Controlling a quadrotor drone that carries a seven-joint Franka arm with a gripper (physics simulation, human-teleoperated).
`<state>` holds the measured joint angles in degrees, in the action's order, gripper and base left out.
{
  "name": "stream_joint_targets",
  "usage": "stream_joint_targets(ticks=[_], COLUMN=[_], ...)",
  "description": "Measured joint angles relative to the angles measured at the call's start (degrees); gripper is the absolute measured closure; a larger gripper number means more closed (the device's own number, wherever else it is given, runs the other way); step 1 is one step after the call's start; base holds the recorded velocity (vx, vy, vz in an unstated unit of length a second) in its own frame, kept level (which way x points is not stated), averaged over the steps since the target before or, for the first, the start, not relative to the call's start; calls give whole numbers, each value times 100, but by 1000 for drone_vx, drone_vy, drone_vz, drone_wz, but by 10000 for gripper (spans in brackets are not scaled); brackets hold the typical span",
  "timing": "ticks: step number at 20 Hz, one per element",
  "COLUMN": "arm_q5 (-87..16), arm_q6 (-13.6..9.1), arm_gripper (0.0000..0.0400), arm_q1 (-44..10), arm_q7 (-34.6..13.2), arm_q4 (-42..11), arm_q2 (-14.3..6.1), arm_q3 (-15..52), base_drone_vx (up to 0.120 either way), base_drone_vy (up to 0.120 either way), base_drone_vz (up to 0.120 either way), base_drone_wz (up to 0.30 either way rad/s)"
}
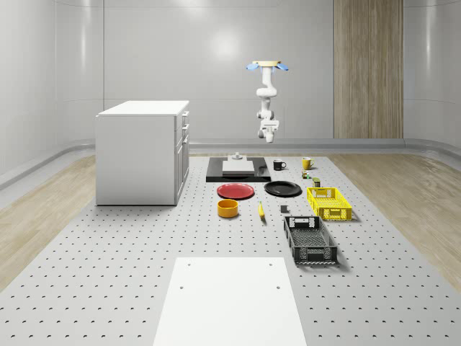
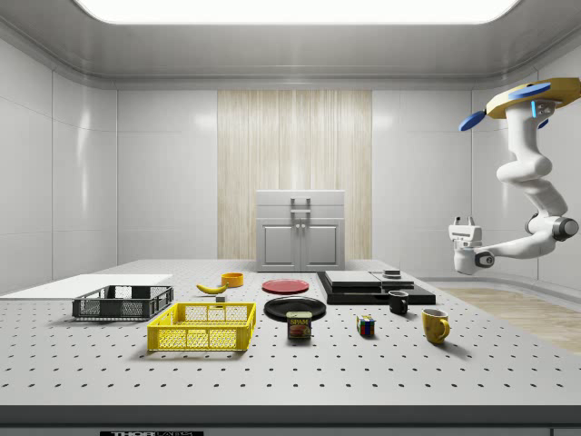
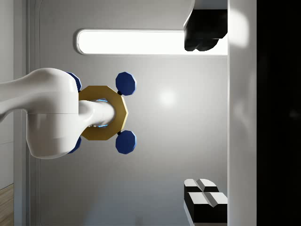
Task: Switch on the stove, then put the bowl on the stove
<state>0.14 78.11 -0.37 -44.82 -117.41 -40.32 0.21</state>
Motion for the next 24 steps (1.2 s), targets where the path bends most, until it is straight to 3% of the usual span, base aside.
stream_joint_targets(ticks=[24], arm_q5=[-19], arm_q6=[63], arm_gripper=[0], arm_q1=[-19], arm_q7=[4], arm_q4=[1], arm_q2=[-42], arm_q3=[25], base_drone_vx=[0], base_drone_vy=[-120], base_drone_vz=[0], base_drone_wz=[0])
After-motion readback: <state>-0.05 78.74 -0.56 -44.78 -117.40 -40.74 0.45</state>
